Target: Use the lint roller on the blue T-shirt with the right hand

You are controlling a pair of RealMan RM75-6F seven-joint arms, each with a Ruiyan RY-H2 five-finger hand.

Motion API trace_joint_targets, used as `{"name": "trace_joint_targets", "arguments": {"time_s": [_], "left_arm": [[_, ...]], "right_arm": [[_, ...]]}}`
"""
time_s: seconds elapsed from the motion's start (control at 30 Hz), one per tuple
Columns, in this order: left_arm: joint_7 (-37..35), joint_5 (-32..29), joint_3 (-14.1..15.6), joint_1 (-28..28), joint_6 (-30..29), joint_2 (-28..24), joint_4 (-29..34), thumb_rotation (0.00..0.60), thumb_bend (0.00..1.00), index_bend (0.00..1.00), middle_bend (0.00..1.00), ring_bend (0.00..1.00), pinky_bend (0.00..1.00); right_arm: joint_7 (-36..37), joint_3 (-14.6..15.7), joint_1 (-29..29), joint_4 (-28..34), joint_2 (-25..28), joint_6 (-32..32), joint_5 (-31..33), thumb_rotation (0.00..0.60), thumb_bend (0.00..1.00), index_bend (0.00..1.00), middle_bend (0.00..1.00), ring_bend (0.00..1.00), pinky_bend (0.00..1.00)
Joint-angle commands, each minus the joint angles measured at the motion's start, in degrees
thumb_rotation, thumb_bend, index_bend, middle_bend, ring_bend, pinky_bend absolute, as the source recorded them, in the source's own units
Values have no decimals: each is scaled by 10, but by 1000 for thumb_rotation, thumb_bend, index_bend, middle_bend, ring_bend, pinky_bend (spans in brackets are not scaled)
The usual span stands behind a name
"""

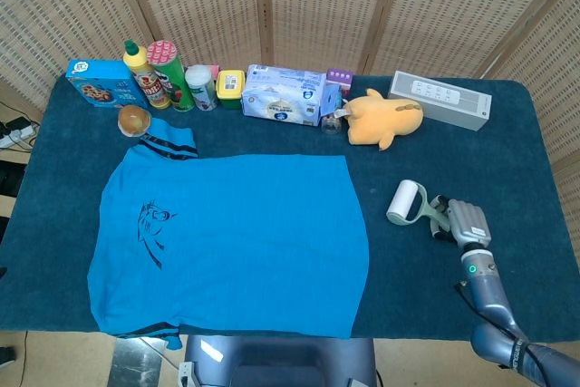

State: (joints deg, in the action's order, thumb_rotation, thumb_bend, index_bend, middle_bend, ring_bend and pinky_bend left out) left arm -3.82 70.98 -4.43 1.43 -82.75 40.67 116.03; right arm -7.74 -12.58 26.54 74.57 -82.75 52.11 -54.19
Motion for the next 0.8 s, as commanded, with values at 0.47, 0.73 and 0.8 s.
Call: {"name": "trace_joint_targets", "arguments": {"time_s": [0.47, 0.73, 0.8], "left_arm": [[-7, 0, -1, 0, 2, -2, -2, 600, 123, 0, 0, 0, 120], [-10, 2, 0, 0, 5, -4, -3, 600, 124, 0, 0, 0, 120], [-10, 2, 0, 1, 6, -4, -3, 600, 122, 0, 0, 0, 120]], "right_arm": [[-53, 2, 22, 31, 1, 18, 30, 600, 985, 489, 590, 615, 778], [35, -5, 18, 35, 18, 28, -54, 600, 1000, 525, 636, 671, 850], [47, -7, 23, 46, 29, 27, -77, 600, 1000, 527, 638, 671, 850]]}}
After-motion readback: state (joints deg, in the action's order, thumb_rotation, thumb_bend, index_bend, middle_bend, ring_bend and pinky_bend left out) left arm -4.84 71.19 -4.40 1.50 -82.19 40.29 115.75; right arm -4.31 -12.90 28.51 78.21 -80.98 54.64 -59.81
